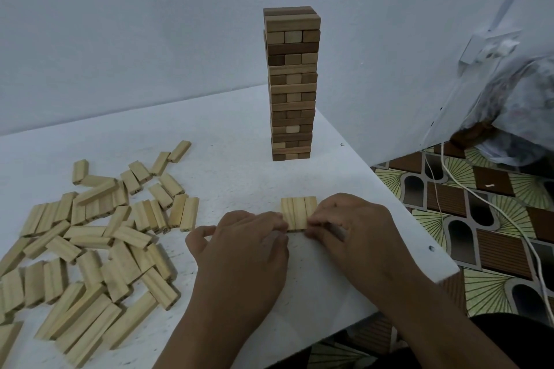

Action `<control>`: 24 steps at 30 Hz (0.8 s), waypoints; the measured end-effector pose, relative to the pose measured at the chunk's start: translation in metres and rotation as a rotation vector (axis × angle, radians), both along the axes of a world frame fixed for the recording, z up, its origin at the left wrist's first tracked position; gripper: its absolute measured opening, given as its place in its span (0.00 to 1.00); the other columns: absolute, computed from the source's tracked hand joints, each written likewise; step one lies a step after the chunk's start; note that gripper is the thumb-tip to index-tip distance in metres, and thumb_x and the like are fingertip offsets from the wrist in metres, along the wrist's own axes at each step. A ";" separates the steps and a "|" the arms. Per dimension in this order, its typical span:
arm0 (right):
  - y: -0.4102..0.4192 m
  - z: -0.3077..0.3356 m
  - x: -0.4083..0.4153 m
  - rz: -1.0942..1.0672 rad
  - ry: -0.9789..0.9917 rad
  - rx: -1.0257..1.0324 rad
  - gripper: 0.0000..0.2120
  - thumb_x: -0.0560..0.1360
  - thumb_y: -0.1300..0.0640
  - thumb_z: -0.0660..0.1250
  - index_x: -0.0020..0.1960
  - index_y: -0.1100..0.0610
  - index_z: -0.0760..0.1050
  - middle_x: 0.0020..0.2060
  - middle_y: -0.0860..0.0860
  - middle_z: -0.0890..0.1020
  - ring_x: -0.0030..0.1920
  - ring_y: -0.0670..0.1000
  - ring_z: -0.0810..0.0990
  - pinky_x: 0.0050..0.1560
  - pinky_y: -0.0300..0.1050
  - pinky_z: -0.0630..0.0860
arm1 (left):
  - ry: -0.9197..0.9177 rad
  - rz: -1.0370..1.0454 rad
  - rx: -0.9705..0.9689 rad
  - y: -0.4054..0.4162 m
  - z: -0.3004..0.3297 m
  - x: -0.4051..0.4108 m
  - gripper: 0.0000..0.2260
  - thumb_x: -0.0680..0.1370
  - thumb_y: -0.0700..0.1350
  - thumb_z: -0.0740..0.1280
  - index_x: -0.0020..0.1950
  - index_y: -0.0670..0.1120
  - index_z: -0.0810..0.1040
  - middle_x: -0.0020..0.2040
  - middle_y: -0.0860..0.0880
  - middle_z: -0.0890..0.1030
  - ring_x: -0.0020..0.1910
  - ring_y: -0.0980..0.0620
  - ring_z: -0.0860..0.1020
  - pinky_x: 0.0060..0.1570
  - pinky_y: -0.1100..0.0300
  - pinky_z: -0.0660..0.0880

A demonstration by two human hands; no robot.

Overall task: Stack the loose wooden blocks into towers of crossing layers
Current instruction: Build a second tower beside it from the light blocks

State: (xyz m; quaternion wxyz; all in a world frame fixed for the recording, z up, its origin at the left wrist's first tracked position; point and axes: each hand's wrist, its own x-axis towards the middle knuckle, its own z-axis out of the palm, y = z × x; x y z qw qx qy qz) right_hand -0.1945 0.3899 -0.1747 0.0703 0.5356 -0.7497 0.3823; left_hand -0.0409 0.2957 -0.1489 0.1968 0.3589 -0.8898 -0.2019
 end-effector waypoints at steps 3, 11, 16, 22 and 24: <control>-0.001 -0.002 -0.001 0.001 0.093 -0.045 0.05 0.64 0.58 0.70 0.36 0.59 0.83 0.32 0.52 0.83 0.35 0.41 0.72 0.37 0.23 0.59 | 0.009 0.018 -0.008 0.001 0.001 0.000 0.08 0.74 0.50 0.64 0.45 0.58 0.82 0.44 0.63 0.83 0.52 0.60 0.77 0.56 0.48 0.61; -0.003 -0.006 0.001 -0.003 0.094 -0.179 0.05 0.68 0.62 0.72 0.40 0.64 0.82 0.33 0.55 0.84 0.32 0.43 0.78 0.41 0.17 0.67 | -0.008 0.016 0.036 -0.001 0.003 0.001 0.12 0.74 0.52 0.60 0.49 0.60 0.82 0.47 0.64 0.82 0.56 0.61 0.76 0.60 0.46 0.61; -0.006 -0.002 0.002 0.045 0.158 -0.292 0.11 0.79 0.58 0.63 0.43 0.62 0.82 0.34 0.44 0.81 0.28 0.52 0.83 0.28 0.18 0.65 | -0.038 0.016 0.021 -0.003 0.000 0.002 0.12 0.75 0.53 0.59 0.51 0.61 0.81 0.46 0.65 0.81 0.54 0.63 0.74 0.55 0.53 0.56; -0.003 -0.006 -0.002 0.002 0.101 -0.117 0.16 0.78 0.50 0.64 0.45 0.61 0.84 0.41 0.54 0.85 0.43 0.44 0.78 0.57 0.34 0.69 | 0.018 0.016 0.027 -0.001 0.004 0.007 0.11 0.75 0.56 0.60 0.52 0.63 0.80 0.49 0.67 0.80 0.52 0.68 0.71 0.56 0.58 0.53; -0.007 0.000 0.007 -0.019 0.070 -0.087 0.11 0.71 0.51 0.69 0.47 0.57 0.84 0.44 0.52 0.85 0.45 0.44 0.77 0.55 0.31 0.65 | 0.071 0.029 0.025 0.000 0.010 0.014 0.10 0.74 0.55 0.62 0.51 0.63 0.81 0.49 0.67 0.81 0.54 0.66 0.75 0.62 0.50 0.60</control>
